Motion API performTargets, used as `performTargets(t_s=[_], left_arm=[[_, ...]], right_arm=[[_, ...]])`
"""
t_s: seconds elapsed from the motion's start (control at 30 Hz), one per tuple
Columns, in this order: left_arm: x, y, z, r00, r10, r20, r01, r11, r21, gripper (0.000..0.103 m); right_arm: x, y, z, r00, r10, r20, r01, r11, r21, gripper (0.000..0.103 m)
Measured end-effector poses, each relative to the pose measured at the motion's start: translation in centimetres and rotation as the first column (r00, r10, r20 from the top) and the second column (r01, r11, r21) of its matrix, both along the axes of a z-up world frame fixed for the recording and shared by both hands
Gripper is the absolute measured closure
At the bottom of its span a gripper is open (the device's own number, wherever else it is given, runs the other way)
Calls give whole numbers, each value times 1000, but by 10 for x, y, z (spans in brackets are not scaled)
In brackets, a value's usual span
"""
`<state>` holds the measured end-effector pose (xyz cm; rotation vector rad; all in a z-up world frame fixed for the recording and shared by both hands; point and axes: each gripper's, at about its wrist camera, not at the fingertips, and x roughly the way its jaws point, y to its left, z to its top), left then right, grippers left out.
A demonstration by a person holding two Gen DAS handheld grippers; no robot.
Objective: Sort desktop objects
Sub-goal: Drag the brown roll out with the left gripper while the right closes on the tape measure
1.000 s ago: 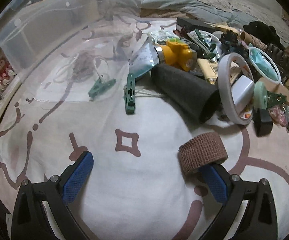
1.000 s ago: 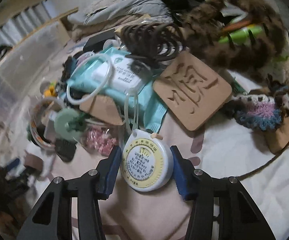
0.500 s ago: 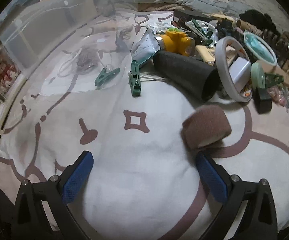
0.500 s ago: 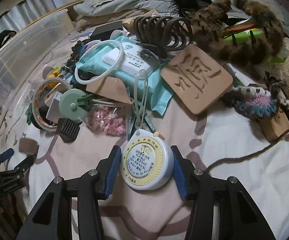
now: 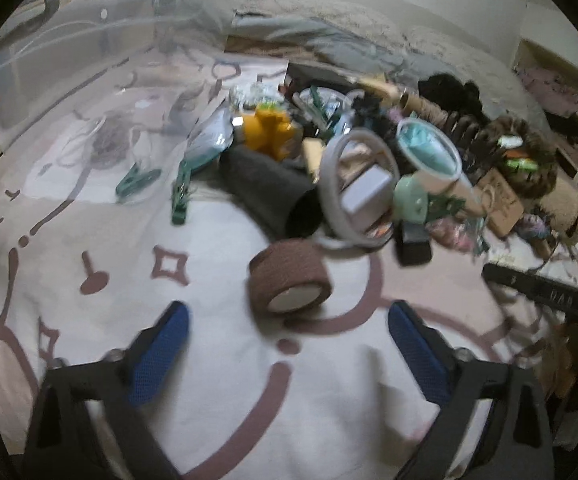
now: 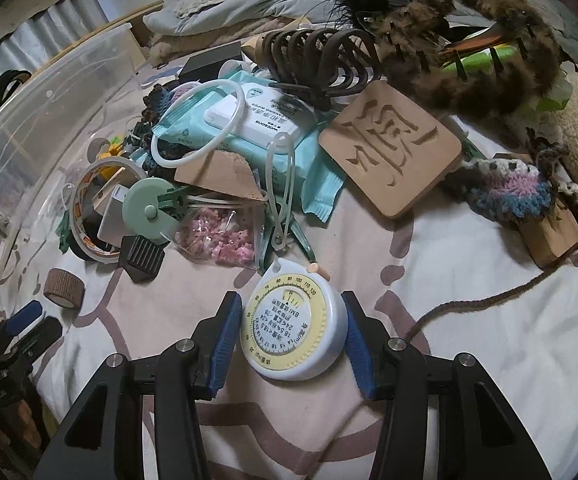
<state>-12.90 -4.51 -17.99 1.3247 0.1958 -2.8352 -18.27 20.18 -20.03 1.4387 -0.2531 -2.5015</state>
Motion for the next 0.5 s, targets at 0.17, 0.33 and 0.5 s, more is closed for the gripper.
performTargets(t_s=[0.17, 0.33, 0.5], left_arm=[[-12, -2, -8, 998, 58, 32, -58, 998, 11, 39], [-10, -8, -4, 999, 40, 34, -40, 999, 13, 59], [-4, -13, 14, 995, -20, 96, 18, 1000, 23, 59]], right_arm=[[0, 2, 0, 1000, -5, -1, 5, 1000, -13, 53], [1, 3, 0, 1000, -7, 0, 7, 1000, -20, 53], [0, 3, 0, 1000, -8, 3, 8, 1000, -25, 53]])
